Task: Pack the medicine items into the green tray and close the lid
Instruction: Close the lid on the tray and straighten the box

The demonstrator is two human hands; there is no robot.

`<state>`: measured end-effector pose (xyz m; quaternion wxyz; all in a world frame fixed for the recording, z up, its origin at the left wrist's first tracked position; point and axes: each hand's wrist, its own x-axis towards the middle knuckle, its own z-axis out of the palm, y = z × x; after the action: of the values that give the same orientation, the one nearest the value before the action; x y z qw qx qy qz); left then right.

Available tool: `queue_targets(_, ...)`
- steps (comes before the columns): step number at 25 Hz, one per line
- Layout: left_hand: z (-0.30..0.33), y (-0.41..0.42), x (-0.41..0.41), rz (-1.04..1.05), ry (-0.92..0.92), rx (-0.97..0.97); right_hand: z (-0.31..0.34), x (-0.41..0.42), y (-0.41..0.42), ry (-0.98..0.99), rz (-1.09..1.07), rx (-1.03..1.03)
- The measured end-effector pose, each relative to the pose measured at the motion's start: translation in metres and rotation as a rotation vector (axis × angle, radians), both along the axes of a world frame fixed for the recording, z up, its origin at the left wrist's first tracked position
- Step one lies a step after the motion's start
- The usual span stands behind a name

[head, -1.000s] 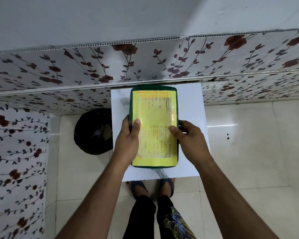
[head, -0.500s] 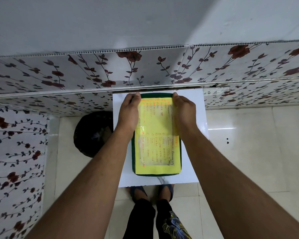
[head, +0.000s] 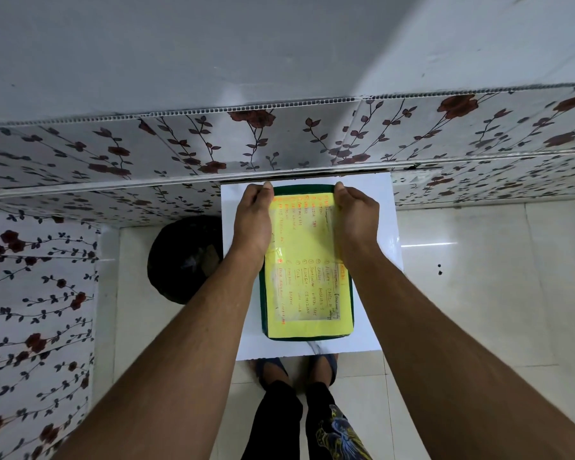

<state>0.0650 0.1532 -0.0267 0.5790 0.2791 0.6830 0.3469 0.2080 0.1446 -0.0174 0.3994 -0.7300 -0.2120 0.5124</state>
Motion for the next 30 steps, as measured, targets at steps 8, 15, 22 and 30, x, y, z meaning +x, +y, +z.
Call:
queue_targets(8,-0.005,-0.001,0.001,-0.001,0.035,0.015,-0.003,0.0,0.0,-0.098,0.018,-0.013)
queue_targets(15,0.016,-0.042,-0.023,-0.171,0.158,-0.071,0.011,0.036,-0.04,-0.057,0.248,-0.029)
queue_targets(22,0.03,-0.138,-0.039,-0.52,0.124,-0.264,0.017,0.045,-0.135,0.023,0.746,-0.307)
queue_targets(30,0.024,-0.136,-0.031,-0.421,0.139,-0.28,0.013,0.041,-0.139,-0.021,0.691,-0.272)
